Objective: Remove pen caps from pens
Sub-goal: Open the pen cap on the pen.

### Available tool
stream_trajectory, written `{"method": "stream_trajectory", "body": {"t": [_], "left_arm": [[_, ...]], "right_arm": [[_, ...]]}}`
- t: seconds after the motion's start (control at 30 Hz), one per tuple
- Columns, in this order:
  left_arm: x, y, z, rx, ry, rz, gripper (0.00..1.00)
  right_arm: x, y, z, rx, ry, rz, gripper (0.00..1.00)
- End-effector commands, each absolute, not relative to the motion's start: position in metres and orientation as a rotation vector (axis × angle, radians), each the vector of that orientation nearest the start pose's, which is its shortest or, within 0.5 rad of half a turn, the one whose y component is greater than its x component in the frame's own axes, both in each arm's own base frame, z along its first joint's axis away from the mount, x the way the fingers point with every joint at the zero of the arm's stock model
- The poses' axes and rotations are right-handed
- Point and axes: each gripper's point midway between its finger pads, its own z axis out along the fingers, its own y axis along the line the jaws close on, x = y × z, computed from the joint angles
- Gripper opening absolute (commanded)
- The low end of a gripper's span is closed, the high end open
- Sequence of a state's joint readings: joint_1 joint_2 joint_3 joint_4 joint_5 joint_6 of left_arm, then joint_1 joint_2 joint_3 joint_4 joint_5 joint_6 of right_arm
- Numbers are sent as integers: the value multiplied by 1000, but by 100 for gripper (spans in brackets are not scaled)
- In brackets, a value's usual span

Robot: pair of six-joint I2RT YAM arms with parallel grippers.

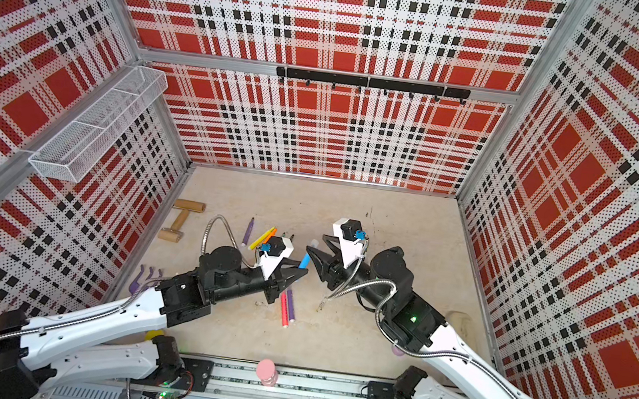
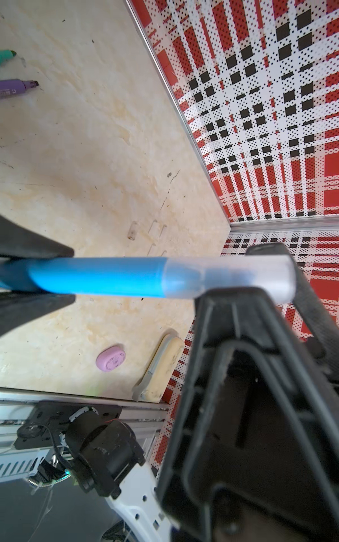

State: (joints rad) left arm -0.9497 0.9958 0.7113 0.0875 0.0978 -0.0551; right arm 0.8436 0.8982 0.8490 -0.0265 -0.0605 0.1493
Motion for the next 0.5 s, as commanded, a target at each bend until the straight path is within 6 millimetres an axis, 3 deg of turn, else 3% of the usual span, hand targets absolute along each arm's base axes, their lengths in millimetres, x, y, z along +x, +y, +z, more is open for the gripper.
{"method": "stream_trajectory", "body": {"t": [0.0, 0.27, 0.47], "left_arm": [[199, -310, 290, 848, 1575, -823, 0], [198, -313, 287, 863, 1578, -832, 0], [198, -314, 285, 870, 1581, -830, 0]], "right_arm": [[225, 267, 354, -613, 1563, 813, 52], [227, 273, 350, -619, 1562, 835, 44], [228, 277, 348, -621, 1562, 854, 32]]}}
